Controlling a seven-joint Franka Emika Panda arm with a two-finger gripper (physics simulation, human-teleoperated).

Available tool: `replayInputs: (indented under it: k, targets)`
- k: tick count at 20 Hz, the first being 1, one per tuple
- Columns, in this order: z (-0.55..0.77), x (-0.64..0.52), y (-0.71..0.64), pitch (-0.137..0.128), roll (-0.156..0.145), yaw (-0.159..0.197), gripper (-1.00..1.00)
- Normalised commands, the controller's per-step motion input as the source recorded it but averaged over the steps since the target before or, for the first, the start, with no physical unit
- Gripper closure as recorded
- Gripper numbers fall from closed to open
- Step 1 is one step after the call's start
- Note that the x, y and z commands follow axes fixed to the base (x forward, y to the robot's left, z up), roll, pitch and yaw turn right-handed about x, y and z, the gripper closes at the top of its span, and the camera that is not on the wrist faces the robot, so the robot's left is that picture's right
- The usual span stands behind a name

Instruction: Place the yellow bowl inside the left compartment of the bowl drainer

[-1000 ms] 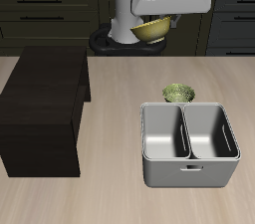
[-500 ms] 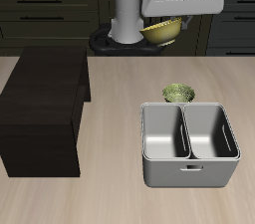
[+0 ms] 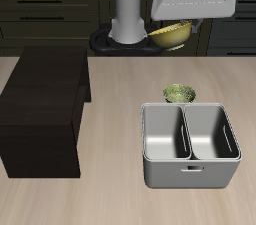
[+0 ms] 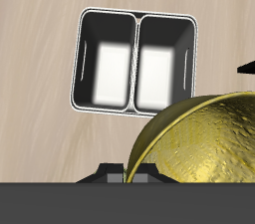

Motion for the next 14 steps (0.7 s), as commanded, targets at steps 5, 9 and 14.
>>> replayInputs:
  k: [5, 9, 14]
  targets:
    - [0.02, 0.28, 0.06, -0.009, -0.026, 0.018, 1.0]
    - [-0.08, 0.29, 0.07, 0.013, -0.015, 0.005, 1.0]
    - [-0.01, 0.23, 0.01, 0.008, -0.027, -0.009, 1.0]
